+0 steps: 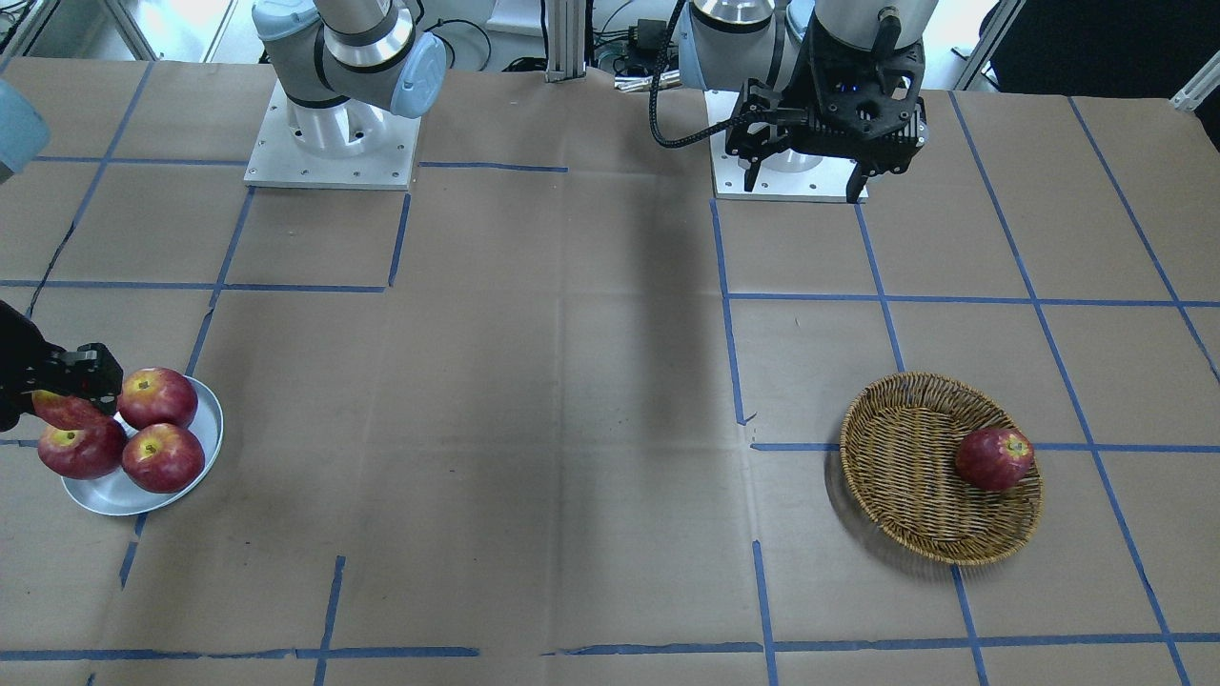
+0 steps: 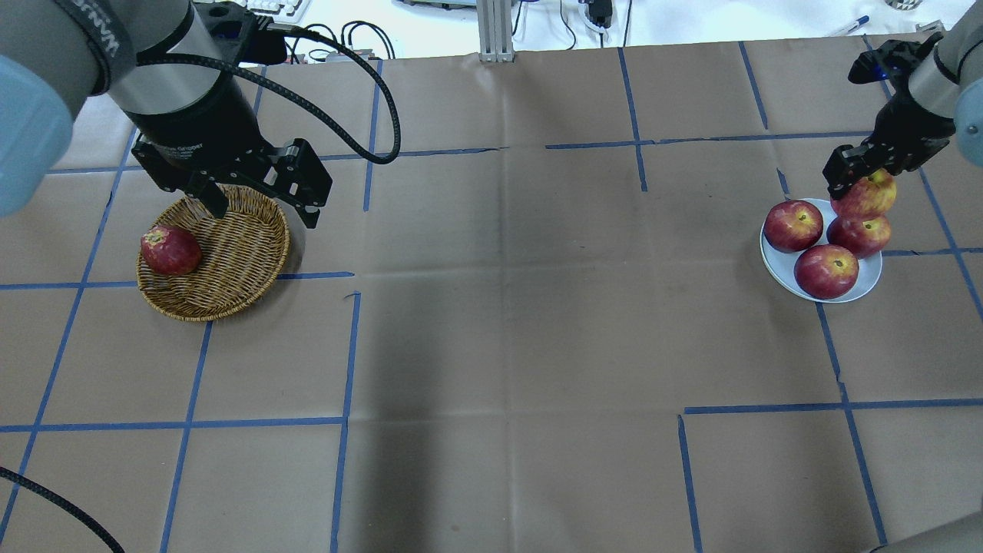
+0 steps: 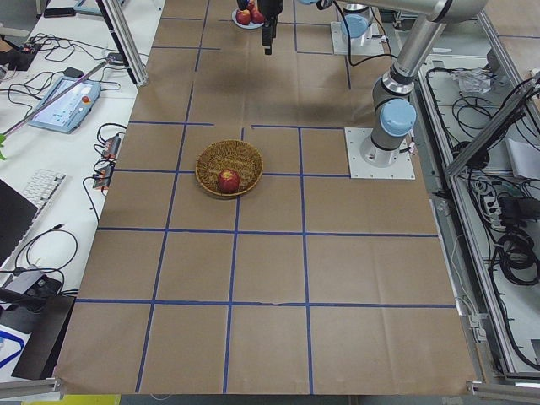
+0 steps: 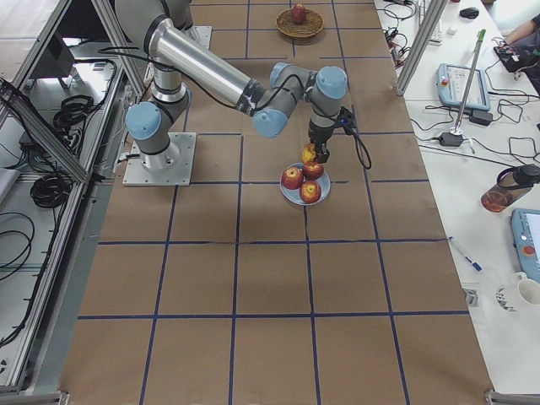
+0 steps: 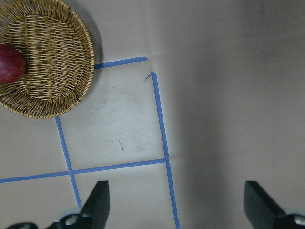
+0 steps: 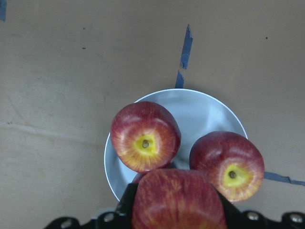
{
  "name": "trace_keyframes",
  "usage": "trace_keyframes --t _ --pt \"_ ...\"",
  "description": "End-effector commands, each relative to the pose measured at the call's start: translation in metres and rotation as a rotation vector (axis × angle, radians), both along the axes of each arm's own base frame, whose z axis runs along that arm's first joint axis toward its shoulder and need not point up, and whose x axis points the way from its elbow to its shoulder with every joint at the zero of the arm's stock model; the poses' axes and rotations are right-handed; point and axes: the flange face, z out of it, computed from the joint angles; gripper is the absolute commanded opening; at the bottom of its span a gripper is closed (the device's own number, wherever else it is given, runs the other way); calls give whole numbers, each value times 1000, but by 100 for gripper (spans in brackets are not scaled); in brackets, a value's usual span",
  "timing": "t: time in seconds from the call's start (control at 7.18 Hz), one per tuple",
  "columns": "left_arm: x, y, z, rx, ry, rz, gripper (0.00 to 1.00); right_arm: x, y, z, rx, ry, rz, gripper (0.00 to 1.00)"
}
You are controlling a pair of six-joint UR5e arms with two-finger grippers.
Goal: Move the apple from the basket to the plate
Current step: 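Lower the apple onto the plate among the others and open the right gripper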
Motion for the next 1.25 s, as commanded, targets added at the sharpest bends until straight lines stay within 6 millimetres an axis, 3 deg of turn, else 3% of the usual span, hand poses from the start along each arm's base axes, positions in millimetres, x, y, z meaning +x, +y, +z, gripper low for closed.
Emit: trace_keyframes --t 0.0,0.84,1.11 --pt "0 0 0 1 0 0 99 -2 9 -29 -47 17 11 50" --pt "-1 0 0 1 1 2 99 -5 8 -49 -44 28 10 51" --pt "-1 1 -1 3 1 2 99 -6 5 -54 -47 29 10 73"
